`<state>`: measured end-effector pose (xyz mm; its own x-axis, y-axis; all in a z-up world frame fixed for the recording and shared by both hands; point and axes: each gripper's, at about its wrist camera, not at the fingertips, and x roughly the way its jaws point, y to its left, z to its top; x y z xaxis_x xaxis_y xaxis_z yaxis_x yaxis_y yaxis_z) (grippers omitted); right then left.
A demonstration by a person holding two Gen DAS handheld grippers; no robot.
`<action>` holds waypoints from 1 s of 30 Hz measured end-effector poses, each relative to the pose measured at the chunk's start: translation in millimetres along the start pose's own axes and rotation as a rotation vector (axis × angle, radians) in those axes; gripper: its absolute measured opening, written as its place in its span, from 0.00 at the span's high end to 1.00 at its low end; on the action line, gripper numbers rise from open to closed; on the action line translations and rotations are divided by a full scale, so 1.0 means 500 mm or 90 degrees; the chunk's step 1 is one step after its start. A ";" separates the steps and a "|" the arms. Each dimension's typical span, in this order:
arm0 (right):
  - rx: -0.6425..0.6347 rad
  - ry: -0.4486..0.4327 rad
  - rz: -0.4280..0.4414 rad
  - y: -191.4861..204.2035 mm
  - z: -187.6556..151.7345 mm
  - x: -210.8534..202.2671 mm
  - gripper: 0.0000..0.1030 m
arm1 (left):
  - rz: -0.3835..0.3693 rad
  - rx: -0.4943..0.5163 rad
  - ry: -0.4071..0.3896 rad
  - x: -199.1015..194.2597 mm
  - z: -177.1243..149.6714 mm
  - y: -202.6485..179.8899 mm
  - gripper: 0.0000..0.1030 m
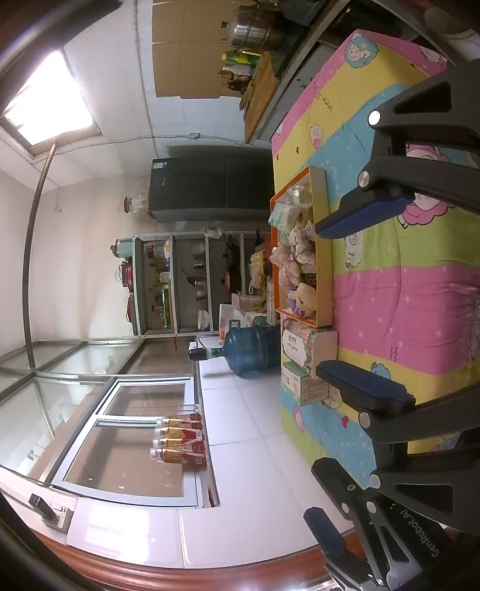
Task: Organize soft objects
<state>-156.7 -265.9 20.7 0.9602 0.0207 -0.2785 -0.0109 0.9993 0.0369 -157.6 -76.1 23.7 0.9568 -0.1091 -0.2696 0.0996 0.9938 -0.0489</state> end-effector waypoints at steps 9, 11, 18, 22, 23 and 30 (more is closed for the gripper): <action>0.004 0.004 0.004 0.000 0.002 0.003 0.34 | -0.006 -0.001 0.005 0.006 0.002 -0.005 0.29; 0.004 0.004 0.003 0.000 0.002 0.003 0.34 | -0.005 0.000 0.005 0.007 0.003 -0.005 0.29; 0.006 0.005 0.003 0.001 0.004 0.005 0.34 | -0.009 0.002 0.008 0.010 0.005 -0.009 0.29; 0.005 0.000 0.000 0.005 0.006 0.002 0.34 | -0.009 0.001 0.007 0.010 0.005 -0.010 0.29; 0.004 -0.002 -0.001 0.005 0.007 0.002 0.34 | -0.009 0.001 0.007 0.010 0.005 -0.011 0.29; 0.000 -0.008 -0.009 0.012 0.011 -0.001 0.34 | -0.011 0.002 0.009 0.014 0.006 -0.013 0.29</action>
<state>-155.5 -260.2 26.1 0.9637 0.0068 -0.2668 0.0021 0.9994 0.0331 -150.6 -83.0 25.0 0.9509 -0.1260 -0.2826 0.1163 0.9919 -0.0510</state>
